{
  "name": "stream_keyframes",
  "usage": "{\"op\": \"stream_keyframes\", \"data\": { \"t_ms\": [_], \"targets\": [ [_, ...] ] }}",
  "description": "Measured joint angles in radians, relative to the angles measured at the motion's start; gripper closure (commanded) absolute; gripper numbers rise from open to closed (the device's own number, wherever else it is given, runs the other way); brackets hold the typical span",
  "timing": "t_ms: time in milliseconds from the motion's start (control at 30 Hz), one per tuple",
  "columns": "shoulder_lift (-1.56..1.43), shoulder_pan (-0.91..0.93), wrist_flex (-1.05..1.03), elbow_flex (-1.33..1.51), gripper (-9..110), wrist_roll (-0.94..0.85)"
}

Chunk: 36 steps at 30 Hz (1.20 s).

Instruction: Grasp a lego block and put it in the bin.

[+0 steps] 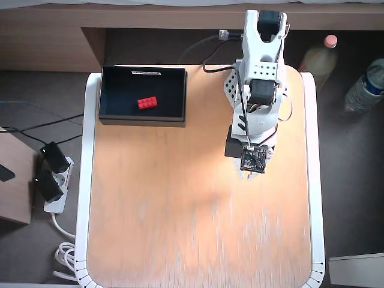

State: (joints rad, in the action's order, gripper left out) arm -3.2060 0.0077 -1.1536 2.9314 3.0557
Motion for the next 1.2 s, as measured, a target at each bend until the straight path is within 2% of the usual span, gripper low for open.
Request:
{"op": "stream_keyframes", "data": {
  "t_ms": [600, 733, 933, 1200],
  "targets": [
    [0.000, -0.002, -0.003, 0.087, 101, -0.011],
    [0.000, -0.002, -0.086, 0.087, 101, -0.009],
    [0.000, 0.006, -0.160, 0.087, 101, -0.126],
    [0.000, 0.009, -0.166, 0.087, 101, -0.161]
  ]
}}
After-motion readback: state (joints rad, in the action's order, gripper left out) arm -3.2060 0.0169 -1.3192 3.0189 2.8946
